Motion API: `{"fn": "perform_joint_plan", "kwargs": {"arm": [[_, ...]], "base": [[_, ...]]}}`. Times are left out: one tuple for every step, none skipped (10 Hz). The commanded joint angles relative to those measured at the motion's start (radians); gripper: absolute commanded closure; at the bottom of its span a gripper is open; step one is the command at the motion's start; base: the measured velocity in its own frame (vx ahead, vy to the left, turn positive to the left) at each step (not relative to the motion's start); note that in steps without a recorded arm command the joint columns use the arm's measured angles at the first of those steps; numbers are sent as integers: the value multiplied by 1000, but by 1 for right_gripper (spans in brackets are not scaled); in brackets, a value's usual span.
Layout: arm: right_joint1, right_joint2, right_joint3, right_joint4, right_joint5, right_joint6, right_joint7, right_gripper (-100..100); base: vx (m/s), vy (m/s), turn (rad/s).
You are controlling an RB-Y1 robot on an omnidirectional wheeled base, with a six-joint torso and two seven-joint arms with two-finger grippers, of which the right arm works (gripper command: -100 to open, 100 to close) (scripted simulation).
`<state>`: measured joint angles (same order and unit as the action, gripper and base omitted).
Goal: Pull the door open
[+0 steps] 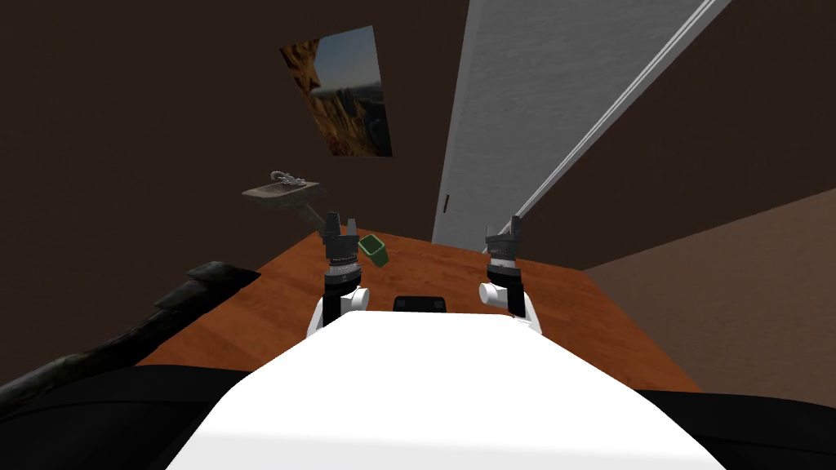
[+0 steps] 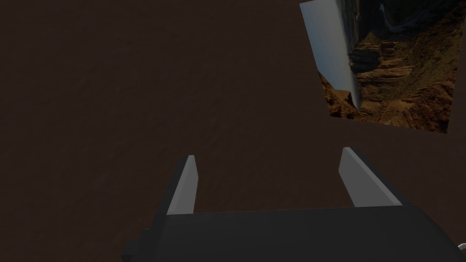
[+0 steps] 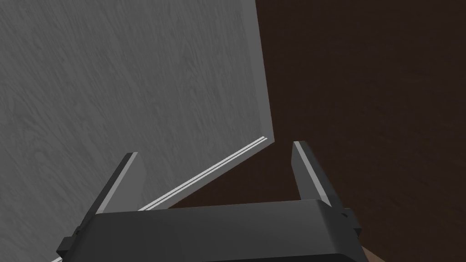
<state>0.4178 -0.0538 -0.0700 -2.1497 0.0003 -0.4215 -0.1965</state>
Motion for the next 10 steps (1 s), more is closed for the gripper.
{"fn": "perform_joint_plan", "kwargs": {"arm": [[-7,-7,-5,31,-15,-11,-29,-100],[-12,-9,-7,49,-22,-16,-43,-100],[-18,-12,-9,67,-30,-22,-57,-100],[-24,-14,-11,88,-39,-28,-73,-100],[-30,-16,-13,109,-47,-34,-90,-100],[-37,-18,-16,130,-56,-40,-106,-100],[-43,-21,-18,151,-65,-46,-123,-100],[-49,-23,-20,172,-74,-52,-139,-100],[-56,-25,-22,195,-83,-58,-157,-100],[-63,-26,-25,218,-93,-65,-175,-100]], "base": [[114,-8,53],[99,-11,46],[93,-17,52],[89,-11,51],[91,-7,67],[97,-8,63],[98,-16,46],[90,-14,71],[94,-3,65],[109,-10,57]]}}
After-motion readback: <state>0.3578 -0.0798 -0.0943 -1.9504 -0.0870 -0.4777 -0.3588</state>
